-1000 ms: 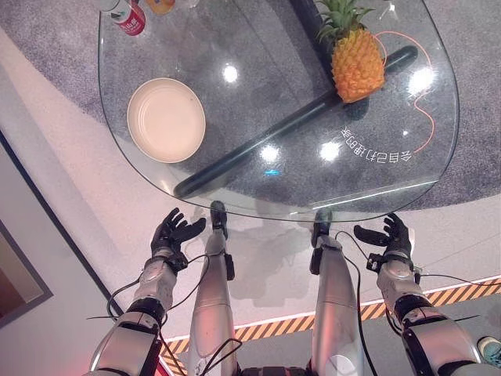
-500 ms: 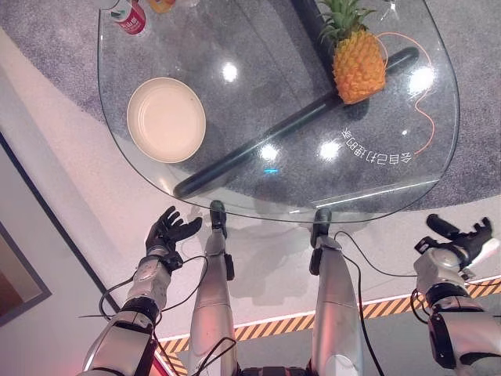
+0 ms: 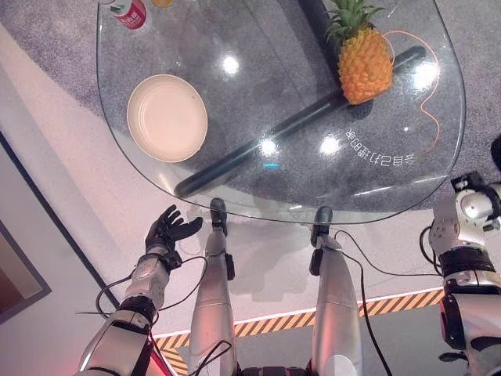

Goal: Pick up the fruit to the plate

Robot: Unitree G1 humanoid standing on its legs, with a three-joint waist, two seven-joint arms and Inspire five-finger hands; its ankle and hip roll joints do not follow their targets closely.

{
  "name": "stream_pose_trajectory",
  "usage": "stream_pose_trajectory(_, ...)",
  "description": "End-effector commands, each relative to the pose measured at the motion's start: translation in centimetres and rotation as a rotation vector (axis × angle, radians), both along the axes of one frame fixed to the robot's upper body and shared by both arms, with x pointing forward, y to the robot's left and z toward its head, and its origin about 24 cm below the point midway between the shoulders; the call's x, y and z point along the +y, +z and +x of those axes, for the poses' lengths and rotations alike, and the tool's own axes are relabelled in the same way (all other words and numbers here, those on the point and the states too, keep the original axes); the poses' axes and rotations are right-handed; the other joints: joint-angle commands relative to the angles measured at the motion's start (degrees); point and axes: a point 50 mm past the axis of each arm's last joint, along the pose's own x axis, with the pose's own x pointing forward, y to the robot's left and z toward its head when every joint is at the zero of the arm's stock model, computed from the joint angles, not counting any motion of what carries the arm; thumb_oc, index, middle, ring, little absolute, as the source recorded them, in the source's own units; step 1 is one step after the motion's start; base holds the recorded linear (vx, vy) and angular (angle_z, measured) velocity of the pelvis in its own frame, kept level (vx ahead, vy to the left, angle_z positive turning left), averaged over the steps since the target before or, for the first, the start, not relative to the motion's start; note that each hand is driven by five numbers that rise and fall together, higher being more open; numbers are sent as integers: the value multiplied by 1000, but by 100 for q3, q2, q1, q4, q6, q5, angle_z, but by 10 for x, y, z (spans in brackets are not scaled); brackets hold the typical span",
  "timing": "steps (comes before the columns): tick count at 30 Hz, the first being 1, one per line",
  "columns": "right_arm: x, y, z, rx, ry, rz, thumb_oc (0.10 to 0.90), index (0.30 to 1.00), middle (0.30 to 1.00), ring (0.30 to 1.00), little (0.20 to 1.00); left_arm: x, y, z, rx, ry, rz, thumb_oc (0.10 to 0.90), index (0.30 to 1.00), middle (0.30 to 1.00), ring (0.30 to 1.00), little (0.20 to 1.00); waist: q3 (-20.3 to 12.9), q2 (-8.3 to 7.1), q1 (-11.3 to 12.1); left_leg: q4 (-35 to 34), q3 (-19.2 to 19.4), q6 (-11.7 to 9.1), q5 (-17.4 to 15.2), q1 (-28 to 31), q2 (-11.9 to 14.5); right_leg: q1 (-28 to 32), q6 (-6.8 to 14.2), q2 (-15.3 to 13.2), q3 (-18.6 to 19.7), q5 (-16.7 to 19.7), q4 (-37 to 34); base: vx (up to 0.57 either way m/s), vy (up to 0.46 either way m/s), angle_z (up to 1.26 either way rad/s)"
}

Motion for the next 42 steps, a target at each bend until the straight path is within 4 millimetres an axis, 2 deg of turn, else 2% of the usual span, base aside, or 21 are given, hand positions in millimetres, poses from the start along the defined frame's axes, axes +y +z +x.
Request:
stream_pose_trajectory(1, -6, 56, -23, -178, -115, -242, 800, 900, 900, 900, 900, 27, 6, -6, -11, 89, 28, 800, 900, 900, 900, 900, -58, -176, 25, 635, -145, 48, -655, -32, -38, 202, -21, -90, -411, 937, -899, 0, 0, 0)
stream_pose_trajectory(5, 31, 83, -22, -259, -8, -390, 800, 900, 900, 900, 900, 23, 3, -8, -13, 87, 17, 800, 900, 900, 900, 900, -58, -137, -3, 568, -122, 57, -619, -22, -47, 204, -28, -86, -405, 912, -928, -6, 34, 0)
stream_pose_trajectory(7, 41, 88, -21, -261, 22, -432, 800, 900, 900, 900, 900, 23, 3, -8, -13, 87, 15, 800, 900, 900, 900, 900, -58, -128, -7, 558, -119, 57, -609, -25, -48, 202, -31, -87, -403, 904, -931, 0, 0, 0)
stream_pose_trajectory(10, 65, 95, -17, -256, 117, -535, 800, 900, 900, 900, 900, 22, 2, -7, -14, 82, 10, 800, 900, 900, 900, 900, -58, -109, -7, 553, -92, 60, -594, -36, -55, 185, -42, -88, -400, 888, -925, 0, 0, 0)
stream_pose_trajectory(14, 87, 95, -12, -222, 213, -615, 800, 900, 900, 900, 900, 18, 1, -8, -17, 74, 6, 800, 900, 900, 900, 900, -58, -95, -1, 515, -72, 60, -560, -18, -64, 201, -52, -86, -403, 886, -938, 0, 0, 0)
stream_pose_trajectory(18, 108, 86, -1, -103, 370, -695, 800, 900, 900, 900, 900, 15, -2, -9, -16, 63, 7, 800, 900, 900, 900, 900, -58, -87, 32, 488, -40, 60, -531, 6, -72, 228, -62, -100, -436, 871, -937, 0, 0, 0)
stream_pose_trajectory(32, 138, 74, 10, 6, 537, -763, 800, 900, 900, 900, 900, 4, -6, -9, -5, 34, 0, 800, 900, 900, 900, 900, -58, -34, 82, 410, 18, 67, -466, 42, -89, 232, -87, -139, -505, 848, -902, 0, 0, 0)
stream_pose_trajectory(42, 142, 68, 14, 61, 546, -748, 800, 900, 900, 900, 900, 0, -9, -10, 5, 22, -5, 800, 900, 900, 900, 900, -58, -11, 88, 382, 37, 70, -430, 47, -82, 202, -87, -140, -505, 856, -875, 0, 0, 0)
